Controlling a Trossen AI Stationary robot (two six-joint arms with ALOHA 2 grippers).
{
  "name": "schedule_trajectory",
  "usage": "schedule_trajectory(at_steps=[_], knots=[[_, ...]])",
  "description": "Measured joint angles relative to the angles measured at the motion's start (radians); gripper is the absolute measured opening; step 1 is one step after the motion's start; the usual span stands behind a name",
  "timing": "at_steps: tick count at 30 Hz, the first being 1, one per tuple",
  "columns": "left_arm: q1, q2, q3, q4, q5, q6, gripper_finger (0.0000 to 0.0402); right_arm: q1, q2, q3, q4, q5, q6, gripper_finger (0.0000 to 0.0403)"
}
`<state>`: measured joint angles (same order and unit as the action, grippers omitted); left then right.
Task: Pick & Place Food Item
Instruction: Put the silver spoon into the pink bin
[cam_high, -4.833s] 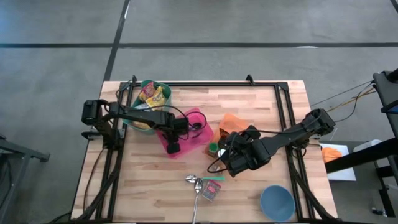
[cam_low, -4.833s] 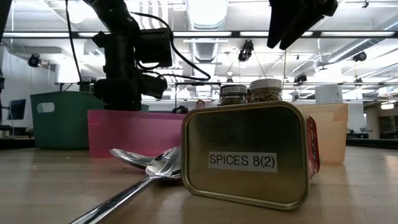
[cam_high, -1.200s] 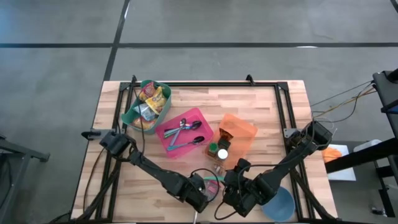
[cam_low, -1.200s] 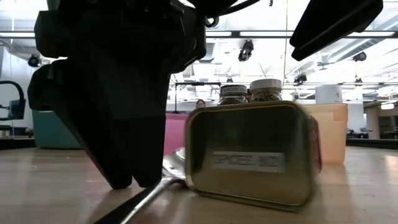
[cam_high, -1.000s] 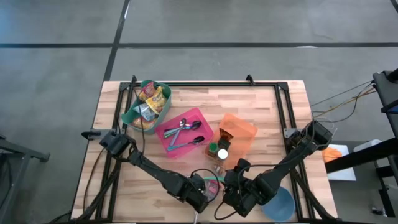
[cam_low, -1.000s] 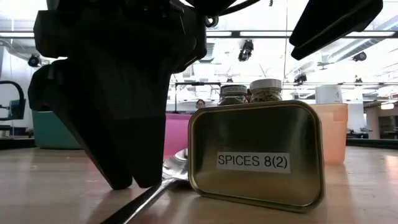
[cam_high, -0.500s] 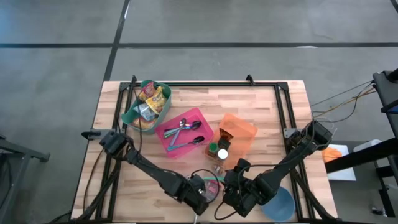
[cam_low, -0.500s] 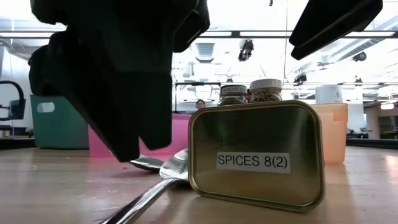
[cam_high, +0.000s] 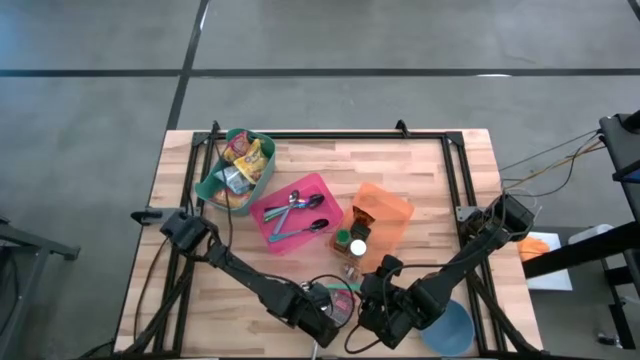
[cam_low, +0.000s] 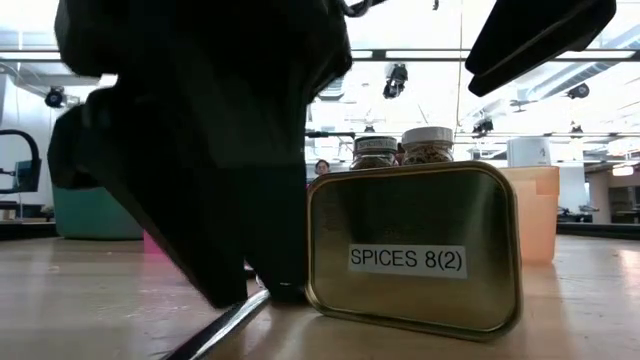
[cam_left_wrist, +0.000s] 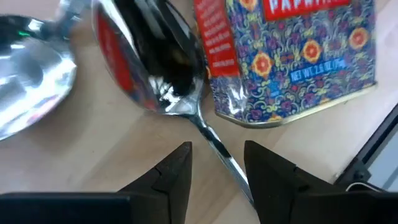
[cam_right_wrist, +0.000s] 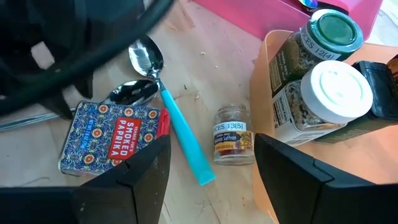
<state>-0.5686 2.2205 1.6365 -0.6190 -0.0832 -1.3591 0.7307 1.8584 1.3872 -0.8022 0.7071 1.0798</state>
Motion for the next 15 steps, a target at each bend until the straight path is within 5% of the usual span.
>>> schedule_trajectory(at_steps=[15], knots=[[0.000, 0.004, -0.002, -0.133, 0.005, 0.003, 0.0117, 0.000, 0.000, 0.016, 0.002, 0.000, 0.000, 0.0228]])
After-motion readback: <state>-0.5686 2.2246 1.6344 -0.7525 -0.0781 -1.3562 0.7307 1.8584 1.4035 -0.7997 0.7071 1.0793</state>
